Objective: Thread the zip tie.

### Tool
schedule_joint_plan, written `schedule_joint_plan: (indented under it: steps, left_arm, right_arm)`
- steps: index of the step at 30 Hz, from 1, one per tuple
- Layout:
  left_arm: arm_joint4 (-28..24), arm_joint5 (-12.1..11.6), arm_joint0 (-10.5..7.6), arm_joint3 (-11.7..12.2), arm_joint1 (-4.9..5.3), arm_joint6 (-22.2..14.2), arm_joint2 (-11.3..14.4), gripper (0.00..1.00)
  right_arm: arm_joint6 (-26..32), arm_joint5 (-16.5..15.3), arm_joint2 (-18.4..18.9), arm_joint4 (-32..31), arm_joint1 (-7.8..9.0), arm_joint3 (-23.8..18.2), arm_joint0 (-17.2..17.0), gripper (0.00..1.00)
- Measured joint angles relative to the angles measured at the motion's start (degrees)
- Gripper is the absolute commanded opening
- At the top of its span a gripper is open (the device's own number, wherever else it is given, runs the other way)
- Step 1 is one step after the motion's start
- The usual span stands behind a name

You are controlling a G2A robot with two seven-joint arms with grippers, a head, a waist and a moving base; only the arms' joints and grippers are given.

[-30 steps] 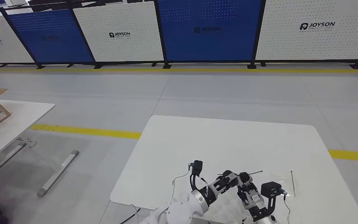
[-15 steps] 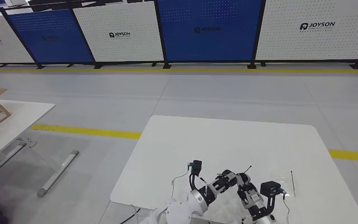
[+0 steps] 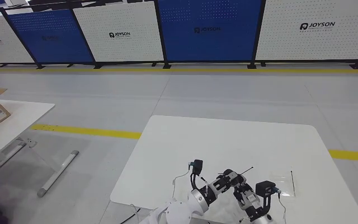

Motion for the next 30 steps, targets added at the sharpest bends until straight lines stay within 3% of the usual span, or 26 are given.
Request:
schedule_joint_plan:
  steps: [30]
  left_arm:
    - [0.61, -1.91, 1.30, -1.81, 0.15, 0.75, -0.72, 0.00]
  right_arm:
    - [0.96, -1.16, -0.32, 1.52, 0.19, 0.74, 0.21, 0.00]
